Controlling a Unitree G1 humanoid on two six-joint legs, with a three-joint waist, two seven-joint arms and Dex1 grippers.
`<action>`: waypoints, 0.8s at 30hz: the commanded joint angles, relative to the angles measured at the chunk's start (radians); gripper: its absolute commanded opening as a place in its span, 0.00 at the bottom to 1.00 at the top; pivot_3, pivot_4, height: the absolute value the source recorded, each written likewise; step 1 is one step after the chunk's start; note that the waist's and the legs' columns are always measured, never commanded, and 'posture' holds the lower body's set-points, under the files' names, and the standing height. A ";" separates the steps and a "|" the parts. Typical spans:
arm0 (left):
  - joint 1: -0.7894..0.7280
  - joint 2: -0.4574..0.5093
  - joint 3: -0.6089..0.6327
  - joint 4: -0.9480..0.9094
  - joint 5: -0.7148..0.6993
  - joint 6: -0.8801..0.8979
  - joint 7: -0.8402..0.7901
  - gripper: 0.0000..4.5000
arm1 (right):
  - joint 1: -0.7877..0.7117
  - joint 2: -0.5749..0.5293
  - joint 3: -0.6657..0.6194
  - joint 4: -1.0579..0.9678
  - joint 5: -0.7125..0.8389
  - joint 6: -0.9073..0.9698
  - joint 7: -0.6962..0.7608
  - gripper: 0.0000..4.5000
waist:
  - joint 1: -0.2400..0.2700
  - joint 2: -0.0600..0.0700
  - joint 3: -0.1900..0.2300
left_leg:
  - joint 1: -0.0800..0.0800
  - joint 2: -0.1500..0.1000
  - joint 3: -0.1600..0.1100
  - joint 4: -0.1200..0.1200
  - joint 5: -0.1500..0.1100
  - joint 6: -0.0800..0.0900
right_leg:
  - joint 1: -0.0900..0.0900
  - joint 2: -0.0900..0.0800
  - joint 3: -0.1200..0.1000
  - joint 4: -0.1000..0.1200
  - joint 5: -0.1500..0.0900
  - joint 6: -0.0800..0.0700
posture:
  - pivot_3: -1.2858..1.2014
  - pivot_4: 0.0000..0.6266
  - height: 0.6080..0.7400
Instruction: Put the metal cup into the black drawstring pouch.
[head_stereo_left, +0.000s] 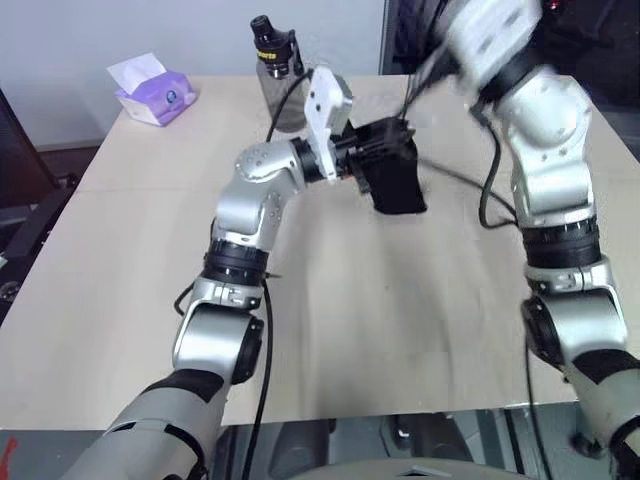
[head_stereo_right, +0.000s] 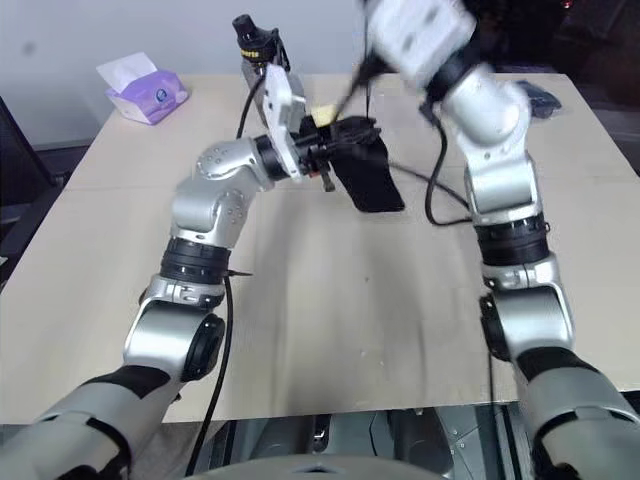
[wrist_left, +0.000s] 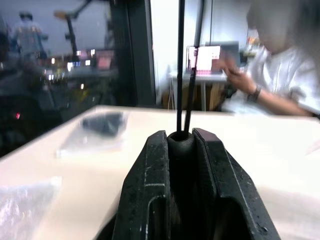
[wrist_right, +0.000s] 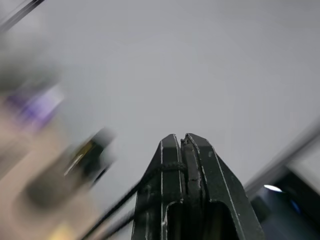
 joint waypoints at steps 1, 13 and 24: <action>0.017 0.007 -0.011 0.003 0.005 0.012 -0.015 0.04 | -0.079 0.046 -0.149 -0.043 0.156 -0.001 -0.115 0.00 | 0.003 -0.001 -0.001 | 0.000 0.000 -0.001 0.000 0.000 0.000 | 0.000 0.000 -0.001 0.000 0.000 0.000 | 0.52 0.24 1.00; 0.018 -0.021 0.062 -0.035 -0.060 0.049 0.056 0.63 | 0.029 0.030 -0.060 -0.081 0.207 0.117 0.007 0.00 | -0.001 0.001 -0.001 | 0.001 0.000 -0.001 0.002 -0.001 0.003 | 0.001 0.000 0.000 0.003 0.000 0.000 | 0.52 0.24 1.00; 0.189 0.131 0.142 -0.215 -0.120 0.185 0.087 0.66 | 0.257 -0.076 0.021 -0.294 0.348 0.434 0.230 0.27 | -0.010 0.001 -0.001 | 0.002 0.000 -0.001 0.002 -0.001 0.003 | 0.001 0.000 0.000 0.004 0.000 0.000 | 0.52 0.24 1.00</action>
